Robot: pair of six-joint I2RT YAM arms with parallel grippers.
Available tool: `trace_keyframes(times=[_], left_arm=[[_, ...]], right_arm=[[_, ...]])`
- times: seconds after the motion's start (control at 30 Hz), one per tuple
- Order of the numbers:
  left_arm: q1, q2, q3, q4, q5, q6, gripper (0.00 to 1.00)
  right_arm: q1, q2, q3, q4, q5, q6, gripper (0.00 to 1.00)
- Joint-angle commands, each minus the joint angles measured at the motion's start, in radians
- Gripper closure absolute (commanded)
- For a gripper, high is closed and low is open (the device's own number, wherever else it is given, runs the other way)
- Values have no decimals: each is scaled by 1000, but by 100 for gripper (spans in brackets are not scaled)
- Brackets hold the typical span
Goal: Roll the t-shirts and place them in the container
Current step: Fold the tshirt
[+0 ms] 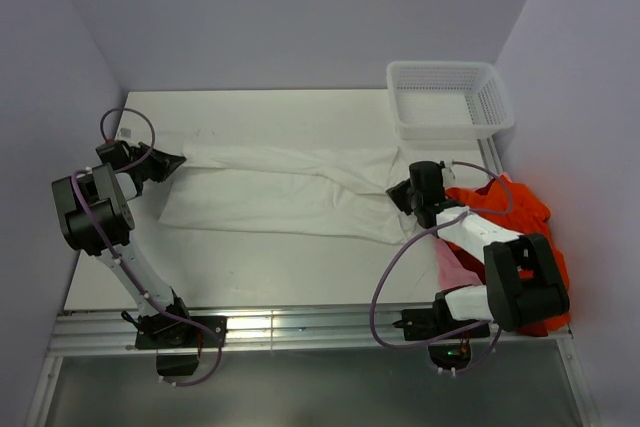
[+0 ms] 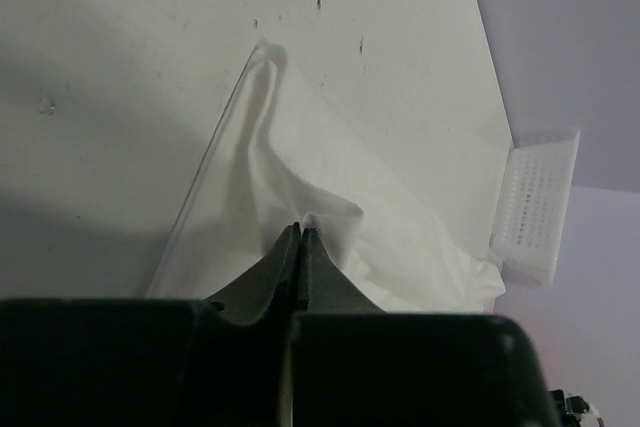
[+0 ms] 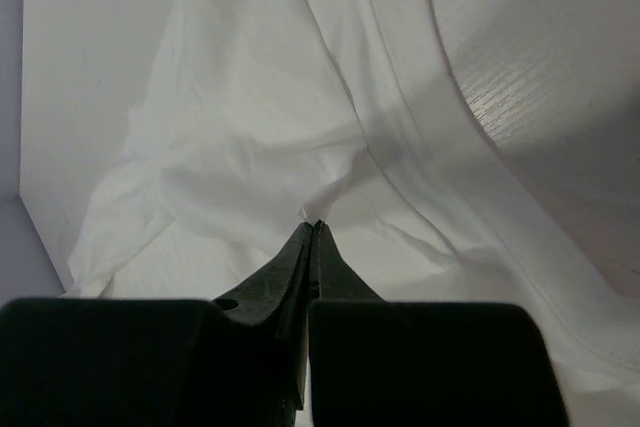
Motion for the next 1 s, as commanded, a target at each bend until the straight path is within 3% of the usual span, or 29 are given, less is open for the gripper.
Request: trace_keyframes(times=[0.0,0.77,0.97], left_arm=[[20,-63,3,9,19,11,95],[53,-32,38,-14,51,-4,94],[53,-19,43,-49,42,7,94]], right_arm=[[11,11,-10,-3,47,-11,100],[10,-78,199,-192,86,-80,100],[11,-75,164,-184,85,-78,100]])
